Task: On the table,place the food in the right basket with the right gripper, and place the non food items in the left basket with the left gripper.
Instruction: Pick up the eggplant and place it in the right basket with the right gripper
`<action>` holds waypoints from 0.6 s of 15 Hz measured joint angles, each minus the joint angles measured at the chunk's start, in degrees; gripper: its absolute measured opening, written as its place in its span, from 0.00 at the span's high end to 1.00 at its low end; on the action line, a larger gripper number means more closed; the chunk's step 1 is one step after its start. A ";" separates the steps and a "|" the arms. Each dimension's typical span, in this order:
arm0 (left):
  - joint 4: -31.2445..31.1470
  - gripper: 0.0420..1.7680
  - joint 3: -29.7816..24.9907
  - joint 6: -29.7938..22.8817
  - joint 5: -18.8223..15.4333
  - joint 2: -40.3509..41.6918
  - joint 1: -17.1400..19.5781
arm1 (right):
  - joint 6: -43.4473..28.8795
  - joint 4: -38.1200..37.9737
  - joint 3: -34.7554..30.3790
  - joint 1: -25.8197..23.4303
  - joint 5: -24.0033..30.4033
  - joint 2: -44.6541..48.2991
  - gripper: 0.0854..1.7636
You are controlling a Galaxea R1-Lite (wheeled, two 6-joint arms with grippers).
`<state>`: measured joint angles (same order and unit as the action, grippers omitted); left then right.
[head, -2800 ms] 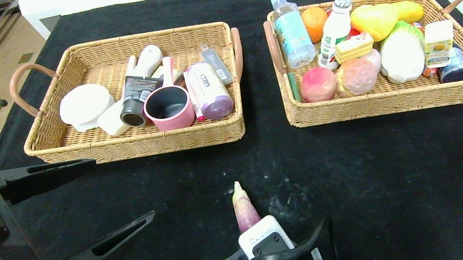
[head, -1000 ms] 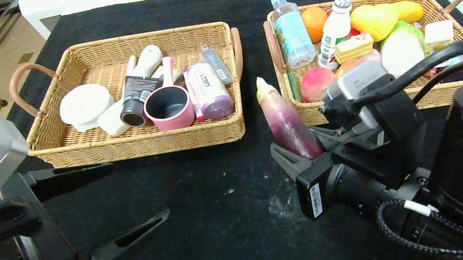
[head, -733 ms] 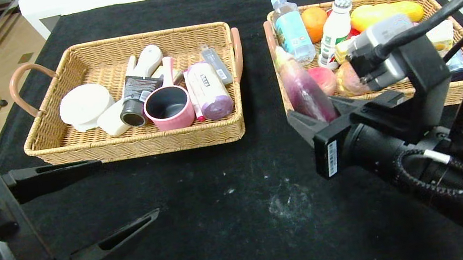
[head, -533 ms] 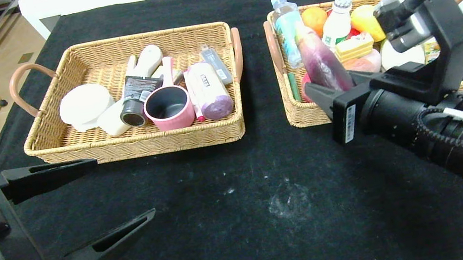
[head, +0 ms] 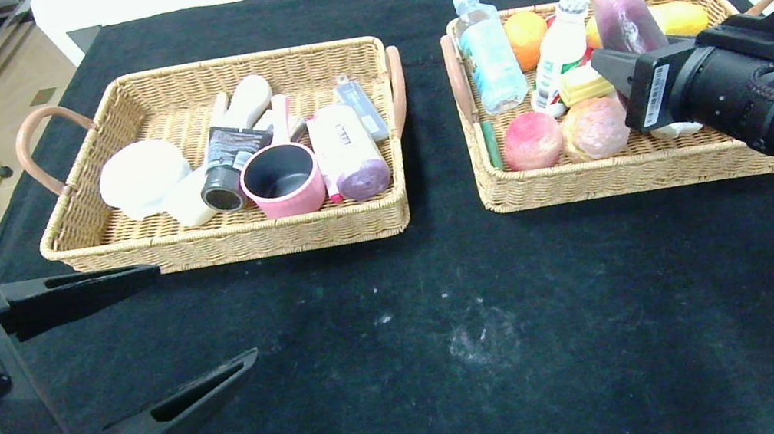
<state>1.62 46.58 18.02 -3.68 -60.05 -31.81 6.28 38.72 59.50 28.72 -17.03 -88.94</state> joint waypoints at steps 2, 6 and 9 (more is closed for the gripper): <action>0.02 0.03 -0.06 -0.02 0.00 0.00 0.00 | -0.05 0.04 0.98 -2.82 2.18 -0.67 0.56; -0.05 0.03 -0.22 0.00 -0.87 -0.04 0.00 | 0.16 -0.16 2.35 -9.00 10.45 -1.63 0.56; -0.02 0.03 -0.41 -0.02 -1.24 -0.22 0.00 | 0.28 -1.21 2.76 -13.96 18.19 -1.94 0.56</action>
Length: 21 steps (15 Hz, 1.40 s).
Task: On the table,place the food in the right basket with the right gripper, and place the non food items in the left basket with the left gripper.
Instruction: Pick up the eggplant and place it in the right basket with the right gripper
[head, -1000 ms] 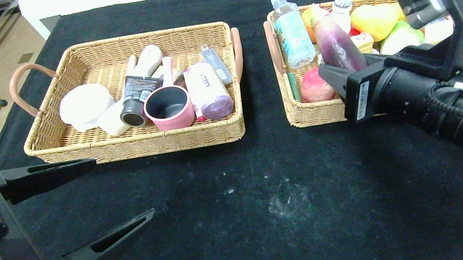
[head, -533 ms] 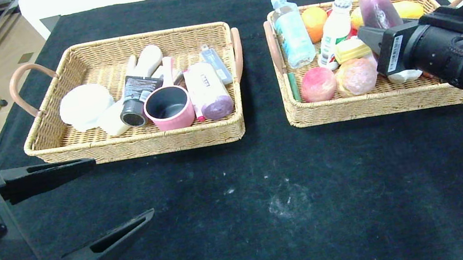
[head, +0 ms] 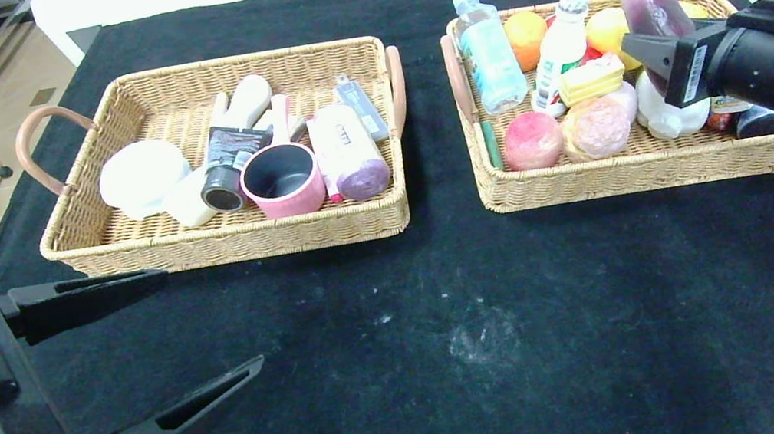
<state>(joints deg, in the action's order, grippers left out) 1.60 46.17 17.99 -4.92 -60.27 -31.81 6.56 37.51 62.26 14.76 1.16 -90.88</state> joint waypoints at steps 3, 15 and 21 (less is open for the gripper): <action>0.05 0.03 -0.11 0.02 0.02 -0.15 0.00 | -0.02 -0.59 0.98 -3.99 5.49 -0.41 0.56; 0.05 0.03 -0.30 0.02 -0.02 -0.48 0.00 | 0.57 0.33 4.77 -8.55 8.18 -6.56 0.56; 0.11 0.03 -0.46 0.00 -0.04 -0.89 0.00 | 0.44 0.33 5.24 -8.79 8.34 -7.66 0.35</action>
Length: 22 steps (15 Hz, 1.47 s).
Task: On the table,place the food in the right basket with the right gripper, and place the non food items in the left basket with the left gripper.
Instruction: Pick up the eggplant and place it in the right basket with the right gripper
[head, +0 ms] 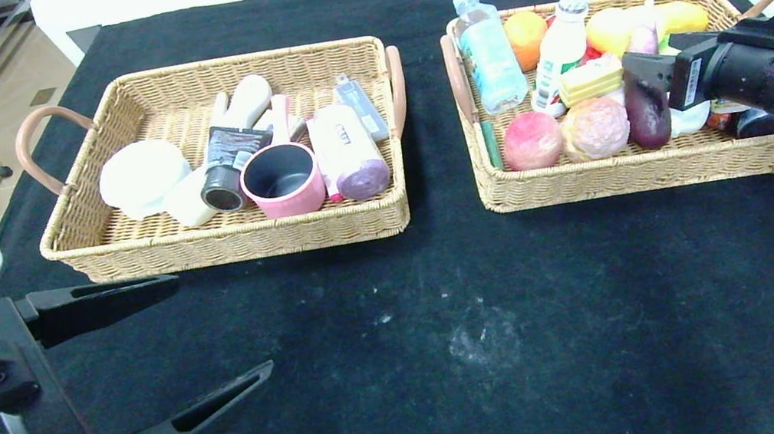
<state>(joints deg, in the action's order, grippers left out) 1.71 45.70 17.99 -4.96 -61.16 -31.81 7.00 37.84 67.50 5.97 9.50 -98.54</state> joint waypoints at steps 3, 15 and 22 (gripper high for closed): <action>-0.02 0.03 0.00 0.02 0.00 -0.02 0.00 | -0.11 -0.06 0.00 0.04 -0.10 0.09 0.25; 0.27 0.03 0.51 -0.05 0.12 0.66 0.00 | -0.44 -10.61 -0.52 1.71 -0.49 7.72 0.08; -0.06 0.03 0.84 0.00 0.52 2.67 0.04 | -0.39 -24.78 -6.31 6.38 -4.77 21.31 0.05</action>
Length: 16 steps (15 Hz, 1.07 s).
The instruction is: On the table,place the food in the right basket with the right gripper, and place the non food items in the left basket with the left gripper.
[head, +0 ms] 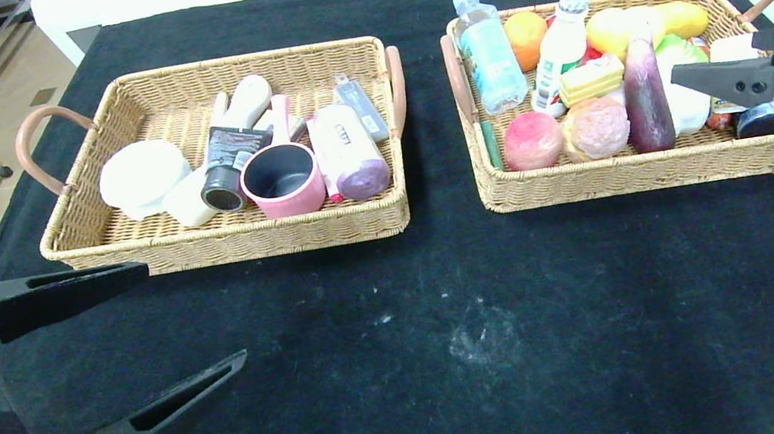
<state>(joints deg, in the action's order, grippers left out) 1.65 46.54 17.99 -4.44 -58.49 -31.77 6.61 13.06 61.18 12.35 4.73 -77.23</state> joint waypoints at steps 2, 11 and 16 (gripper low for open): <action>-0.33 0.03 -0.35 0.05 0.33 1.35 0.00 | -0.07 -5.32 -3.06 1.26 0.00 4.60 0.05; -15.81 0.03 -1.37 -1.93 6.72 13.76 1.18 | -0.16 -17.43 -16.75 2.15 -0.49 25.61 0.04; -19.27 0.03 -2.89 -1.99 6.56 23.08 13.17 | -0.96 -27.51 -20.66 0.32 -3.68 39.83 0.04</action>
<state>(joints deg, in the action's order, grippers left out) -17.63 43.65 16.01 2.12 -35.41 -18.60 5.64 -14.46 40.52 12.67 1.05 -37.40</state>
